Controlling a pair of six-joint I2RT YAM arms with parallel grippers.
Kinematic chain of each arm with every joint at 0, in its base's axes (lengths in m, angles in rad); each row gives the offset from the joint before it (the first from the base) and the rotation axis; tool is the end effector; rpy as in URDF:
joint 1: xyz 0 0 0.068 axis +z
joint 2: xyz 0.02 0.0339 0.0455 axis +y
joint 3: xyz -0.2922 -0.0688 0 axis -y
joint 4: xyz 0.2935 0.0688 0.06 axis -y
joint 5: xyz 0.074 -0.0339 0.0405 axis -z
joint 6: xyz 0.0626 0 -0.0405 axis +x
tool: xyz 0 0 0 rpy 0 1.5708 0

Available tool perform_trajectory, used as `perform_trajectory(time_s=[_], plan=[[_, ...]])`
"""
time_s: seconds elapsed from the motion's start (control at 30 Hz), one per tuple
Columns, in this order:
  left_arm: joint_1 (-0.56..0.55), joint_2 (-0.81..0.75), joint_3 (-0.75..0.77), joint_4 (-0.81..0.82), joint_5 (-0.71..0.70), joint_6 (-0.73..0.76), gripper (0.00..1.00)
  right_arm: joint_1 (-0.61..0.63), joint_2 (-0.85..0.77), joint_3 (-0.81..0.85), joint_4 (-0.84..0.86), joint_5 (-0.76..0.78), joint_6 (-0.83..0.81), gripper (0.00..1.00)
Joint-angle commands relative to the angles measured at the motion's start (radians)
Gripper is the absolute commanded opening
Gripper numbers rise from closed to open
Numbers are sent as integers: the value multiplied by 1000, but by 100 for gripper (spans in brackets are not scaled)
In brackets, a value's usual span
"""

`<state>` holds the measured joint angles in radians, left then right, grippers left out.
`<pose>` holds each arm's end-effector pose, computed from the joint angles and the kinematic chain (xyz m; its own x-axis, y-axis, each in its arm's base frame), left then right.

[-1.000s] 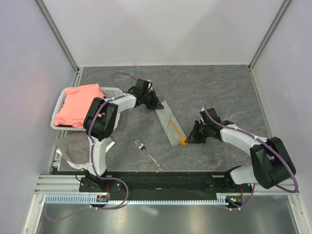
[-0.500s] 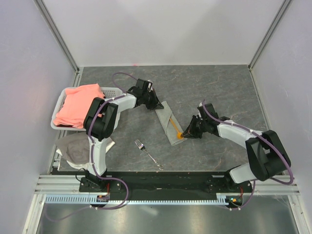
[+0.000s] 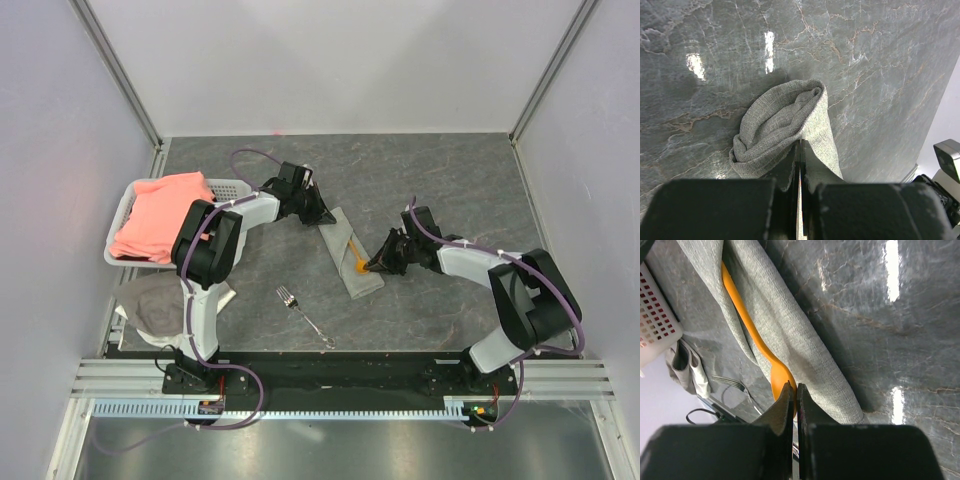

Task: Fold the napkin into a case and place the utensils inside
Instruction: Insert the spoon into the folded napkin, then pick up the fork from the center of the board.

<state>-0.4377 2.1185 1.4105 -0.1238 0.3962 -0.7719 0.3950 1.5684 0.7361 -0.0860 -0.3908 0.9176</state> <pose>0.4633 -0.2435 0.1203 -0.9167 -0.2815 -0.2837 -0.0180 0.7383 -0.6742 0.3059 0.1534 0.1243 -0.8978 0.4212 -0.1286 0.2365 0.7074 0.6661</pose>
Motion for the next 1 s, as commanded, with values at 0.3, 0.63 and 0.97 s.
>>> perform_trajectory(time_s=[0.3, 0.63, 0.97], plan=[[4, -89, -19, 33, 0, 25, 22, -4, 32, 51, 77, 61, -19, 24], [1, -523, -252, -154, -92, 92, 60, 7, -175, 118, -206, 144, -304, 66], [-4, -989, -741, -272, -135, 92, 66, 97, -396, 141, -357, 123, -546, 81]])
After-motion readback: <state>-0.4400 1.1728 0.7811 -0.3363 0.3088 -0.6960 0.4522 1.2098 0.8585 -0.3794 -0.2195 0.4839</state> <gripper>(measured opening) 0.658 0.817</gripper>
